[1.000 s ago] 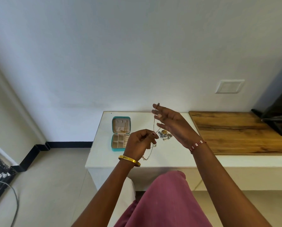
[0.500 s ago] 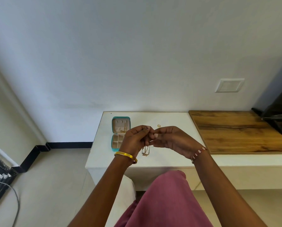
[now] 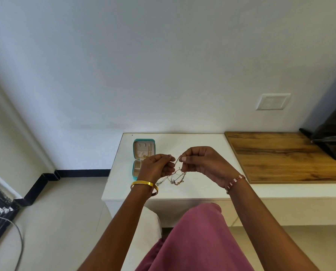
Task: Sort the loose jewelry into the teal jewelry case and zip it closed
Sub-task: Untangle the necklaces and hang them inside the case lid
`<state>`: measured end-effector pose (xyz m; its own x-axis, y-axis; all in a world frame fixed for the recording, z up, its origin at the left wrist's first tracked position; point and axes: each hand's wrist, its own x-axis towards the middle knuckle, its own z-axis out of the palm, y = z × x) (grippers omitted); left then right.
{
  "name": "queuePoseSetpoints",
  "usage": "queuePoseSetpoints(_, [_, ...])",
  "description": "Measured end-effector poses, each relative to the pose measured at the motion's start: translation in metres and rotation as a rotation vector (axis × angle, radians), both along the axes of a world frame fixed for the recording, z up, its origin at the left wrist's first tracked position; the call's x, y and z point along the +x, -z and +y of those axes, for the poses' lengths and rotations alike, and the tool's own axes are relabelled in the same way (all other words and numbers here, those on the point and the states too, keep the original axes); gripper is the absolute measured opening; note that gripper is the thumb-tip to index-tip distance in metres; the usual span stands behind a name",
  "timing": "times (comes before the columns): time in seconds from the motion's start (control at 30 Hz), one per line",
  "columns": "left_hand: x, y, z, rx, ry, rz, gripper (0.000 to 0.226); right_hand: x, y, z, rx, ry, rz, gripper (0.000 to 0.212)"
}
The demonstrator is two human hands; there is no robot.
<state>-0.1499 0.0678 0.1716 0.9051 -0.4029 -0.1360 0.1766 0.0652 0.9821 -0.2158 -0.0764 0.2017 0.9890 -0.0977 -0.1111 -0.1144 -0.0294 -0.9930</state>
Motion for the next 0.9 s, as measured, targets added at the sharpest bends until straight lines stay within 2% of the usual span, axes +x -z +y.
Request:
queuePoseSetpoints(0.1, [0.002, 0.001, 0.001, 0.116, -0.049, -0.121, 0.014, 0.002, -0.003, 0.001, -0.021, -0.005, 0.018, 0.009])
queuePoseSetpoints(0.17, [-0.001, -0.002, 0.0, 0.104, -0.035, -0.185, 0.014, 0.004, -0.005, 0.002, -0.037, -0.002, 0.025, 0.008])
queuePoseSetpoints(0.3, [-0.006, -0.009, -0.006, 0.069, 0.031, -0.198, 0.016, 0.007, -0.006, 0.003, -0.042, 0.001, 0.021, 0.008])
queuePoseSetpoints(0.47, [-0.003, -0.01, -0.006, 0.092, 0.068, -0.196, 0.031, 0.004, -0.008, 0.002, -0.043, 0.004, 0.022, 0.008])
queuePoseSetpoints(0.63, [0.002, -0.011, -0.003, -0.014, 0.063, -0.07, 0.034, 0.002, -0.004, 0.002, -0.017, 0.013, 0.031, 0.012])
queuePoseSetpoints(0.77, [0.003, -0.017, -0.001, -0.291, 0.072, 0.149, 0.033, 0.001, 0.001, 0.004, 0.022, -0.008, 0.032, 0.018])
queuePoseSetpoints(0.9, [0.005, -0.018, 0.004, -0.478, 0.057, 0.318, 0.032, -0.001, 0.007, 0.005, 0.087, 0.017, 0.019, 0.02])
